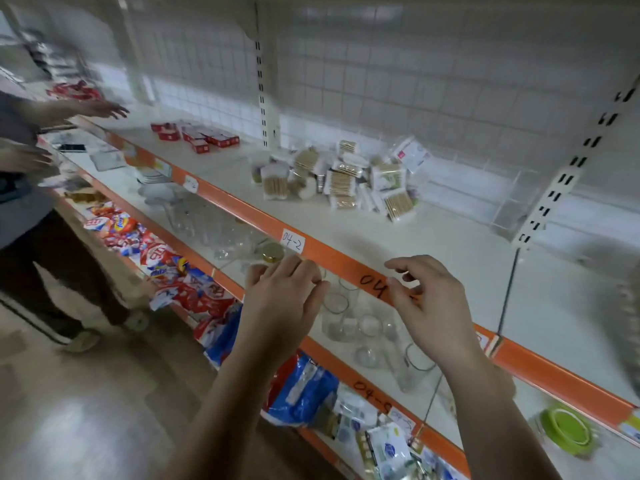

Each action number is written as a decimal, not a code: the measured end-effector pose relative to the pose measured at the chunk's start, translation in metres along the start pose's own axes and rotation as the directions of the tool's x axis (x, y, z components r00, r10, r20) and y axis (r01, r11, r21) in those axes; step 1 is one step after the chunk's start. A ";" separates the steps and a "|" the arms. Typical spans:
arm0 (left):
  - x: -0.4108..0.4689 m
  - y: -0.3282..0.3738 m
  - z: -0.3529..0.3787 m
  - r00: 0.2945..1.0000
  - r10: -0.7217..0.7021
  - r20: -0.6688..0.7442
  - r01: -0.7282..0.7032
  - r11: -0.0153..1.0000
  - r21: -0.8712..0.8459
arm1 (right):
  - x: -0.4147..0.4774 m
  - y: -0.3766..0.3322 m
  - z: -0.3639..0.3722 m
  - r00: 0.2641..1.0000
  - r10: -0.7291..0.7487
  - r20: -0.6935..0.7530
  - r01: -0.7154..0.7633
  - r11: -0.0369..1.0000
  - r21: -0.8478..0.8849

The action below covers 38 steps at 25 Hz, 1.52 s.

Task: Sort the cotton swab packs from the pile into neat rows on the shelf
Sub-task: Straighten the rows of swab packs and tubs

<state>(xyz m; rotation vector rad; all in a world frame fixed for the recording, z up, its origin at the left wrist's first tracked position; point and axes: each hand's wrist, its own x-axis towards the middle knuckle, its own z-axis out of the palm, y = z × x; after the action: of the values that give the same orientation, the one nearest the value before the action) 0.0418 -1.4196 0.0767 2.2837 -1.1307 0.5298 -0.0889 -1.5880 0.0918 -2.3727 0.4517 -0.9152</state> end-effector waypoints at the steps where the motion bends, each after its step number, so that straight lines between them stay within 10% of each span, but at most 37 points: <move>1: 0.003 -0.012 -0.002 1.000 -0.002 -0.001 0.002 1.000 -0.010 | 0.006 -0.004 0.010 1.000 0.004 -0.004 -0.004 1.000 0.002; 38: 0.261 -0.258 0.081 0.990 0.136 0.041 -0.123 0.967 -0.222 | 0.304 0.029 0.228 0.998 0.048 -0.045 -0.057 0.972 -0.230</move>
<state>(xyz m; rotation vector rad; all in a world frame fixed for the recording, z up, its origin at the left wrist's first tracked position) 0.4100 -1.4957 0.0848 2.0563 -1.3044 0.3715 0.2825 -1.6734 0.0890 -2.5405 0.6663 -0.9292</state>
